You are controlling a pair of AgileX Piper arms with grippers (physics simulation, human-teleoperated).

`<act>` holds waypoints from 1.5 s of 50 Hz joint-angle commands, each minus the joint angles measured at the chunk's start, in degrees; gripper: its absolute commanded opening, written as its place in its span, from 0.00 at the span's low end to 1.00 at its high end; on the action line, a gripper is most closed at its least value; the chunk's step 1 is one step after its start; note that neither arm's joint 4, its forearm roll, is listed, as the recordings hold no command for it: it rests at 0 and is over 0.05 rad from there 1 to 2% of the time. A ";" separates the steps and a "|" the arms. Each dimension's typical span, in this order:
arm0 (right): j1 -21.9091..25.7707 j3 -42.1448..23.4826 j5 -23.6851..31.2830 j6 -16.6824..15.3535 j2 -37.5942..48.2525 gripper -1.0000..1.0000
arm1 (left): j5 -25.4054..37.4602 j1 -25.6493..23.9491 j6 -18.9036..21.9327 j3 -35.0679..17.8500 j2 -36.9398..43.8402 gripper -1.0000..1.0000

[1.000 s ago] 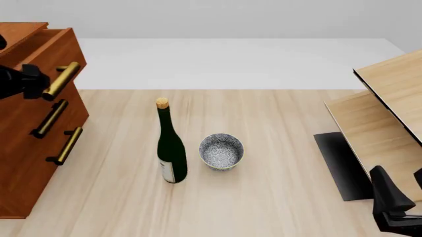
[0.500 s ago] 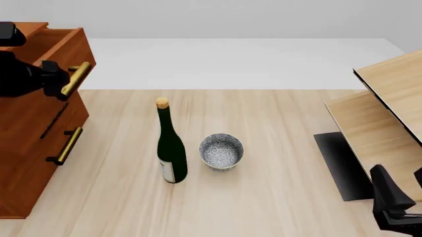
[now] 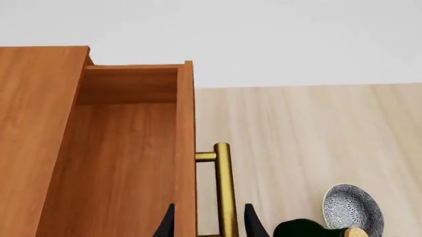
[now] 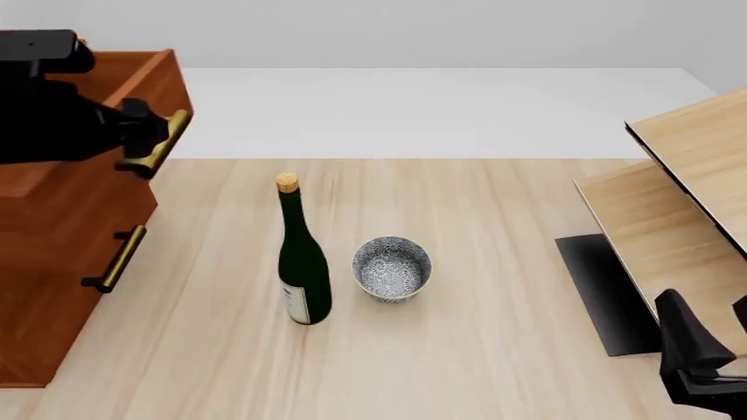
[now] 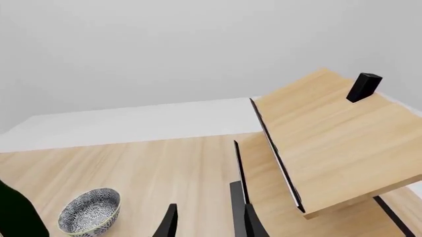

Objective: Close the bottom drawer of the cabinet and open the top drawer.

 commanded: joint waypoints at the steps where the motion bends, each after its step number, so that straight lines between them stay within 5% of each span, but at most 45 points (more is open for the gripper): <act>1: -0.06 0.04 -0.13 0.10 0.10 1.00 | -0.65 -2.63 -0.93 0.52 2.26 1.00; 75: -0.30 -0.08 -0.23 0.21 0.30 1.00 | -1.53 -15.48 -8.25 -4.71 4.16 1.00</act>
